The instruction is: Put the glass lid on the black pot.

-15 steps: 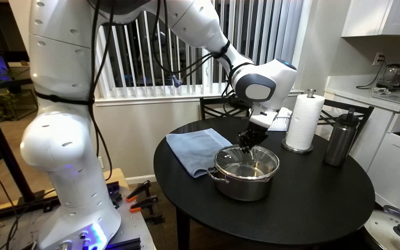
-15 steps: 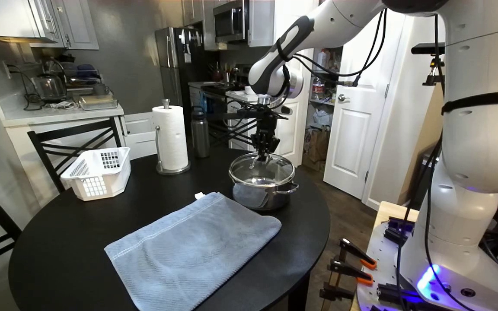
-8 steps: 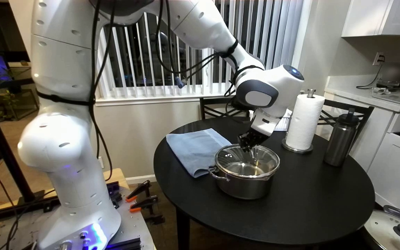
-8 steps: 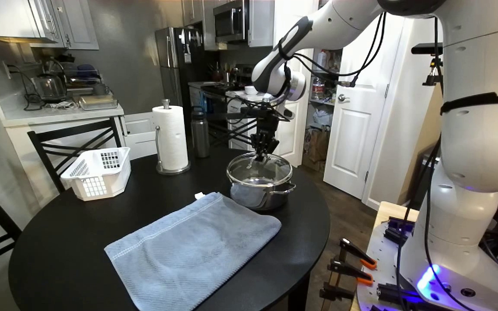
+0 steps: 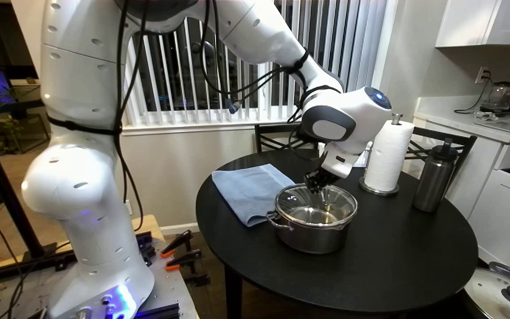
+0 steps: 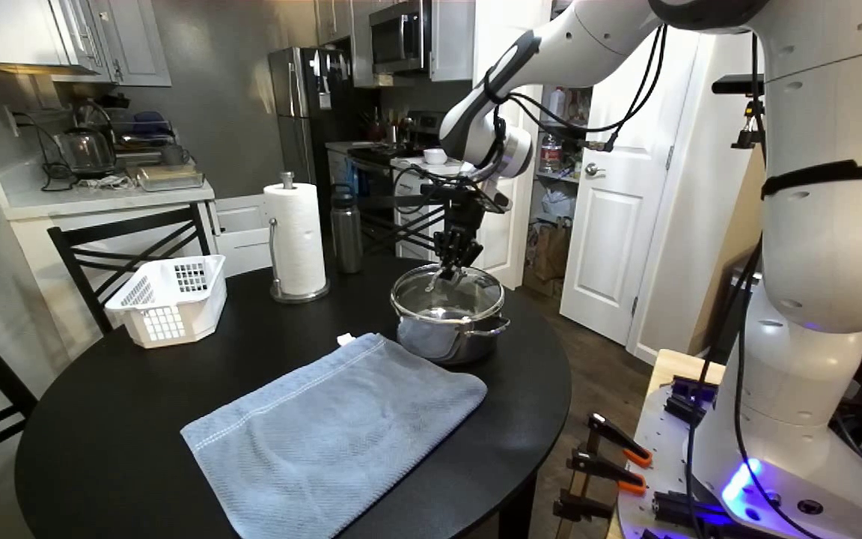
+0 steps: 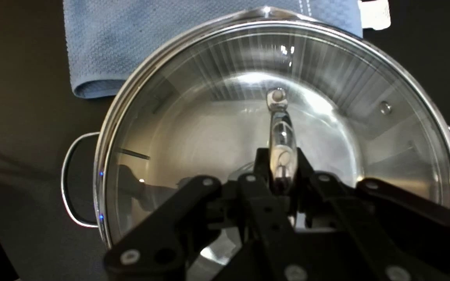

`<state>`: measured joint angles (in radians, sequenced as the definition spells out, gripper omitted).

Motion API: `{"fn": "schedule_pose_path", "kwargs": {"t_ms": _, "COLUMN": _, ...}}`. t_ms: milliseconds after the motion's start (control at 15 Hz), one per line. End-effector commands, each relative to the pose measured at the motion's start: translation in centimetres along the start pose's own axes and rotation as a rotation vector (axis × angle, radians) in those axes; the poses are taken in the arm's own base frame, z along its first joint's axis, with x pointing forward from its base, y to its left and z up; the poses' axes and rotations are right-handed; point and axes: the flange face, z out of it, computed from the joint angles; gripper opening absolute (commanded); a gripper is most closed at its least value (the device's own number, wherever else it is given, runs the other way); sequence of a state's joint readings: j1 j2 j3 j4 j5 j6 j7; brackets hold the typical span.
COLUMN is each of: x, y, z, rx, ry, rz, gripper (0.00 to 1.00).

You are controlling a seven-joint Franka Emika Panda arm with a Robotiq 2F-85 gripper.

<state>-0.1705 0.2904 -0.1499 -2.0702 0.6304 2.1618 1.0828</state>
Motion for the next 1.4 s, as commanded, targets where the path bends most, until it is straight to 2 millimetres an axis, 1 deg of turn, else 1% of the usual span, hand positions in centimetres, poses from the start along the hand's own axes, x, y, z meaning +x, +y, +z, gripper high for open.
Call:
{"fn": "schedule_pose_path", "kwargs": {"t_ms": 0, "x": 0.1, "y": 0.7, "z": -1.3, "rx": 0.02, "ry": -0.043, "rz": -0.038, "gripper": 0.07}}
{"fn": "schedule_pose_path", "kwargs": {"t_ms": 467, "x": -0.5, "y": 1.1, "z": -2.4, "rx": 0.055, "ry": -0.071, "rz": -0.111, "gripper": 0.07}}
{"fn": "schedule_pose_path", "kwargs": {"t_ms": 867, "x": -0.4, "y": 0.7, "z": -1.6, "rx": 0.021, "ry": -0.063, "rz": -0.117, "gripper": 0.07}}
{"fn": "schedule_pose_path", "kwargs": {"t_ms": 933, "x": -0.4, "y": 0.7, "z": -1.4, "rx": 0.014, "ry": -0.064, "rz": -0.112, "gripper": 0.4}}
{"fn": "schedule_pose_path", "kwargs": {"t_ms": 1000, "x": -0.3, "y": 0.7, "z": -1.3, "rx": 0.006, "ry": -0.064, "rz": -0.113, "gripper": 0.39}}
{"fn": "schedule_pose_path", "kwargs": {"t_ms": 1067, "x": -0.4, "y": 0.8, "z": -1.2, "rx": 0.008, "ry": -0.07, "rz": -0.117, "gripper": 0.4}}
{"fn": "schedule_pose_path", "kwargs": {"t_ms": 1333, "x": -0.8, "y": 1.0, "z": -1.8, "rx": 0.018, "ry": -0.065, "rz": -0.122, "gripper": 0.65}}
